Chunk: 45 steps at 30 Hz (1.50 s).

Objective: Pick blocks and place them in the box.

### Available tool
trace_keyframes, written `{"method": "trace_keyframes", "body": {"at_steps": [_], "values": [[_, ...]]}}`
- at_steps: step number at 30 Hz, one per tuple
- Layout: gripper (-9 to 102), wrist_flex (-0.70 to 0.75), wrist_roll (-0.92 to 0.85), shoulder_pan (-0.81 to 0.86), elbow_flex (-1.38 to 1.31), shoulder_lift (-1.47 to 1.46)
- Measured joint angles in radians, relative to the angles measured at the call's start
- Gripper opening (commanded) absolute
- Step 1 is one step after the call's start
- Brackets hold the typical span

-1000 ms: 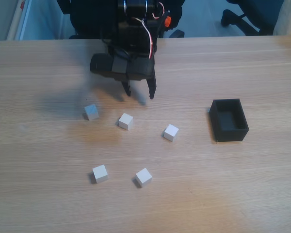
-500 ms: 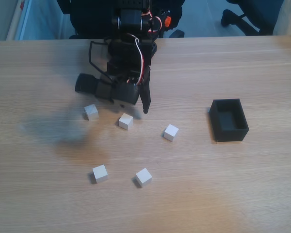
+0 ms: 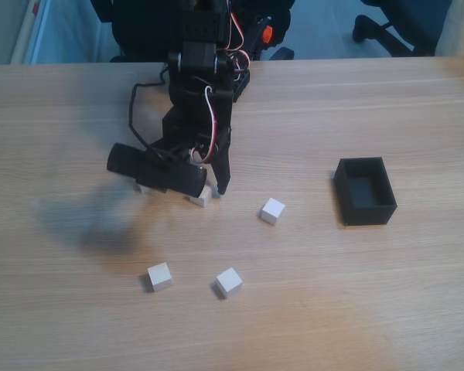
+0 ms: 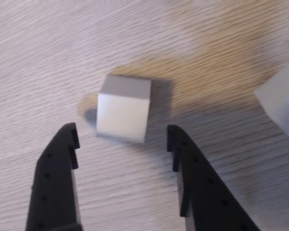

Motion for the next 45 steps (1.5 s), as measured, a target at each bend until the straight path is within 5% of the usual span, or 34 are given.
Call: {"method": "trace_keyframes", "body": {"at_steps": [16,25,35,45], "values": [[0,-0.011,-0.014,0.012,-0.074,-0.091],[0,0.041,-0.029,-0.011,-0.074,-0.031],[0,0.215,0.021,-0.321,-0.098,0.230],[0,0.281,0.181,-0.641,-0.362,0.175]]}}
